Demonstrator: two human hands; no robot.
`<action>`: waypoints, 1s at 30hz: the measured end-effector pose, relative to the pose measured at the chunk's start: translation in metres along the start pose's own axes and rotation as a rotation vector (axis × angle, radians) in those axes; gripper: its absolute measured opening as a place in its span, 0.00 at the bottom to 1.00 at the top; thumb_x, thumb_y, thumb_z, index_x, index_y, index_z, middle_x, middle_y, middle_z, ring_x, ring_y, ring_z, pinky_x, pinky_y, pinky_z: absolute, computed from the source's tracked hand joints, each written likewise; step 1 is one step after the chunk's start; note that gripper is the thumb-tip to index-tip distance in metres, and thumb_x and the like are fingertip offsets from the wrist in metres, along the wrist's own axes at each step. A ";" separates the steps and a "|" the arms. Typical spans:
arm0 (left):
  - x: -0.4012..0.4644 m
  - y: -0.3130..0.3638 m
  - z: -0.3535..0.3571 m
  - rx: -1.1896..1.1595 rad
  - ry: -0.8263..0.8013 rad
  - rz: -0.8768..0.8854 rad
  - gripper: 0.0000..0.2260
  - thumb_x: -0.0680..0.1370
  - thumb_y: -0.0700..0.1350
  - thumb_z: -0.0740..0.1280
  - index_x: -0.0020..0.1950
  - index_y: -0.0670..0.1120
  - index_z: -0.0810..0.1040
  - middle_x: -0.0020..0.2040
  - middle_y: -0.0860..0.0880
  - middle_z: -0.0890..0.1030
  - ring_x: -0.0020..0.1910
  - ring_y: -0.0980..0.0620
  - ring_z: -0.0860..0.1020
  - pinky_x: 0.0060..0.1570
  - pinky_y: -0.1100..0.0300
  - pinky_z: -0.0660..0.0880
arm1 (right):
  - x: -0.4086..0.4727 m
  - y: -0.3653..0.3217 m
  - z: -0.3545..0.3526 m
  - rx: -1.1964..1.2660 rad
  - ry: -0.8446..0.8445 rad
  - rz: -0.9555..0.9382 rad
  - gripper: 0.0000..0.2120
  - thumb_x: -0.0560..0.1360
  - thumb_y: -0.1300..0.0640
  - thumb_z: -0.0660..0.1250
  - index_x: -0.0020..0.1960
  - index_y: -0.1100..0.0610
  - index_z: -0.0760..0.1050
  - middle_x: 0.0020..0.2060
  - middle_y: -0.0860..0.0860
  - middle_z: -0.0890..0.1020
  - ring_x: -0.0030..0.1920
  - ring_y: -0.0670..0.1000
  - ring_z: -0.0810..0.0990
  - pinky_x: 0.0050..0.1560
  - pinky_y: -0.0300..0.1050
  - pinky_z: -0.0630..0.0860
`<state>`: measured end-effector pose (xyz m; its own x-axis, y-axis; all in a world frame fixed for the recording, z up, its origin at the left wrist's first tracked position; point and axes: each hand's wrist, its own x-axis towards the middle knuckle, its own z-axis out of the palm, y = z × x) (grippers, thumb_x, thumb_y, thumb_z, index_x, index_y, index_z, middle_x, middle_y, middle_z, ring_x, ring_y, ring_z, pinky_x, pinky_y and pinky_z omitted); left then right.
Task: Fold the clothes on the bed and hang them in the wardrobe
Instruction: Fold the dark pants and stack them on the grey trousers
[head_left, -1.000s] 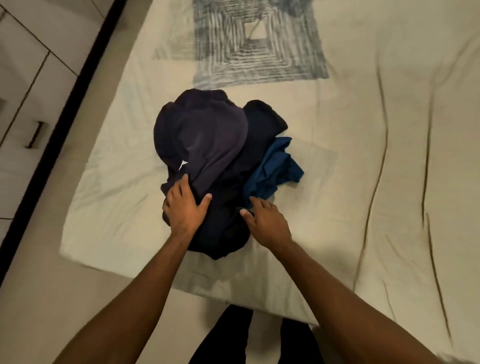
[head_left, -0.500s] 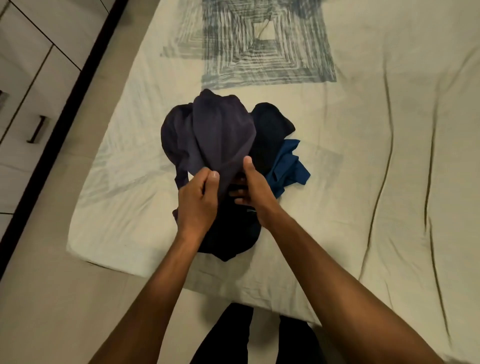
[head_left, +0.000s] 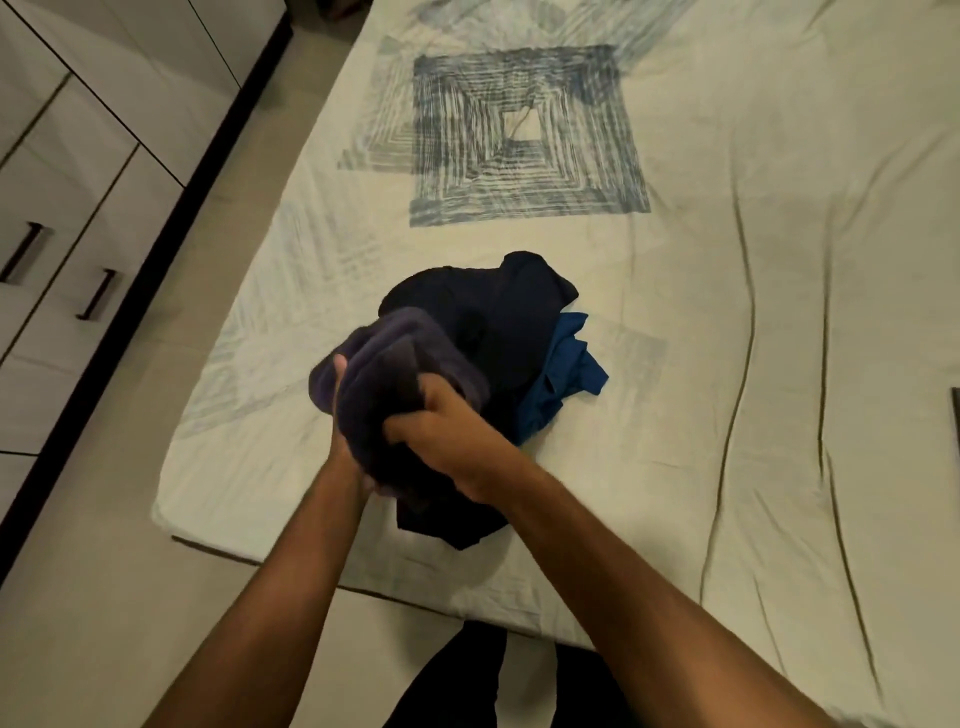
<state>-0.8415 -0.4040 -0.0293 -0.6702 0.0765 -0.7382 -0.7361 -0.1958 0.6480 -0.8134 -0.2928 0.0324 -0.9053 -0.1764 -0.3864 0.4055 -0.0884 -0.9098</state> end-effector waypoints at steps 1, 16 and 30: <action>0.002 0.003 -0.002 0.014 -0.004 -0.005 0.19 0.86 0.49 0.51 0.61 0.37 0.75 0.30 0.52 0.83 0.31 0.57 0.82 0.37 0.60 0.78 | -0.008 0.001 0.004 -0.014 -0.057 0.005 0.14 0.75 0.73 0.60 0.43 0.56 0.77 0.36 0.49 0.79 0.38 0.44 0.79 0.42 0.37 0.77; -0.096 0.057 0.069 -0.073 -0.539 0.223 0.15 0.68 0.39 0.60 0.32 0.44 0.86 0.34 0.48 0.85 0.36 0.52 0.84 0.40 0.63 0.81 | -0.052 0.011 -0.072 0.824 0.246 0.104 0.29 0.76 0.35 0.57 0.57 0.55 0.83 0.56 0.55 0.84 0.57 0.54 0.83 0.61 0.51 0.77; -0.093 0.014 0.089 1.246 -0.646 0.182 0.13 0.75 0.63 0.69 0.50 0.58 0.73 0.47 0.61 0.77 0.49 0.57 0.77 0.50 0.62 0.74 | -0.114 -0.078 -0.178 0.561 0.672 -0.340 0.16 0.79 0.63 0.65 0.65 0.65 0.75 0.54 0.61 0.82 0.55 0.59 0.82 0.56 0.52 0.80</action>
<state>-0.7984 -0.3264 0.0650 -0.4385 0.6378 -0.6333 -0.0091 0.7014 0.7127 -0.7643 -0.0912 0.1201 -0.7986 0.5332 -0.2792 -0.0507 -0.5218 -0.8516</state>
